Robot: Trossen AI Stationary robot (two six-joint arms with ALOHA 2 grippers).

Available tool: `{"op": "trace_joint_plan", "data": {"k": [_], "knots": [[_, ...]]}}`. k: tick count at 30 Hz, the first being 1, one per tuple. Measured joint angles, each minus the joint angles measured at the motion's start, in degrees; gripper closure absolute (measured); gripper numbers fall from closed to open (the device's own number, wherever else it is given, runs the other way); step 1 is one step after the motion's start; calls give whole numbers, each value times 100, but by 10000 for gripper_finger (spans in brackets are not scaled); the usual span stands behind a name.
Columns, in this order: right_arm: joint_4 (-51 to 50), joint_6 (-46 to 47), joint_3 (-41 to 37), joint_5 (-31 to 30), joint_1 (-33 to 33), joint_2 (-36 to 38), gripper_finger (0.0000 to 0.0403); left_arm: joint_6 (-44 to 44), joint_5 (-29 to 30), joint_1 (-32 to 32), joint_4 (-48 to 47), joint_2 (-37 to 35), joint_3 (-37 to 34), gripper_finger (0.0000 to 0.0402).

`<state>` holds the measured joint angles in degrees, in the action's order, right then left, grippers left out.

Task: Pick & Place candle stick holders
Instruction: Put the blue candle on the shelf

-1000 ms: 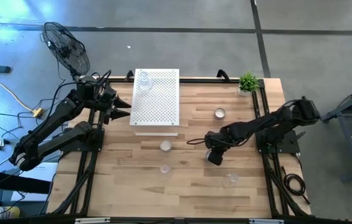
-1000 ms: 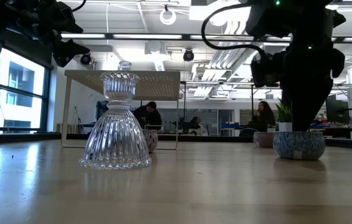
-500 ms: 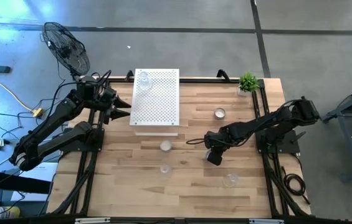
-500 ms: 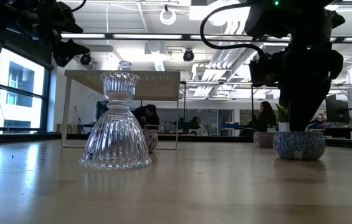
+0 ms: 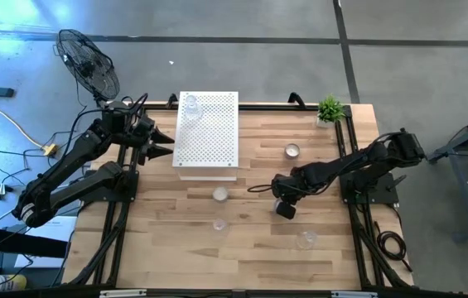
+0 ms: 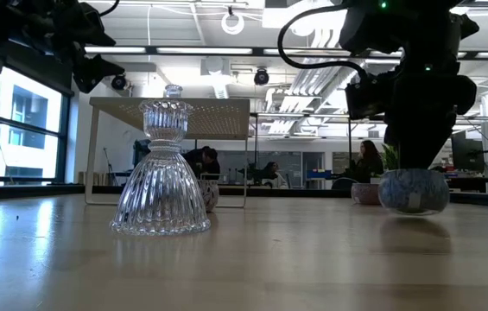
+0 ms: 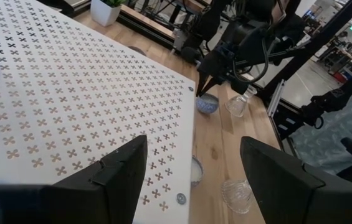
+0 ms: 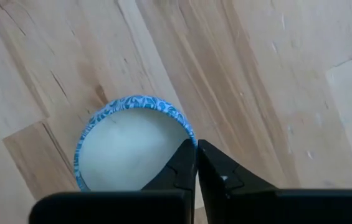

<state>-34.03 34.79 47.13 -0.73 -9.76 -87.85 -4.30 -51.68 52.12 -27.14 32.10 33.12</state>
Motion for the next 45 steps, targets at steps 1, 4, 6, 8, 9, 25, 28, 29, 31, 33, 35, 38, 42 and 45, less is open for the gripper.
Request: {"op": "trace_joint_plan", "data": {"k": [1,4,6,8,9,25,28,29,31,33,35,38,42,45], "knots": [[-48,-31,23,-13,0,0,400,2,21,-2,-1,0,0,149],[-257,-85,172,-98,0,1,400,9,92,-1,0,1,0,149],[-561,-181,365,-220,0,2,401,11,99,-1,0,0,0,149],[-880,-281,625,-343,-2,2,401,11,99,-2,0,2,0,149],[-1038,-346,779,-406,-2,2,401,13,99,-2,0,2,0,149],[-2742,-1859,3851,-1458,587,9,402,102,79,-1,2,1,0,149],[-2743,-2209,4223,-1423,934,9,403,105,79,-1,2,1,0,149],[-2745,-2320,4327,-1375,1062,9,403,105,79,-1,2,1,0,149],[-2740,-2537,4507,-1309,1318,9,403,107,79,-2,2,0,0,149],[-2685,-2712,4642,-1251,1573,9,403,105,81,0,9,0,0,149],[-2516,-2909,4739,-1152,1812,9,403,105,115,-2,33,0,0,149],[-2115,-3282,4776,-754,2106,4,403,105,175,-2,75,2,0,149],[-1462,-3664,4783,-264,2417,-207,403,105,193,-1,111,2,0,149],[-1253,-3926,4835,-35,2637,-522,403,105,197,-2,121,2,0,149]]}}
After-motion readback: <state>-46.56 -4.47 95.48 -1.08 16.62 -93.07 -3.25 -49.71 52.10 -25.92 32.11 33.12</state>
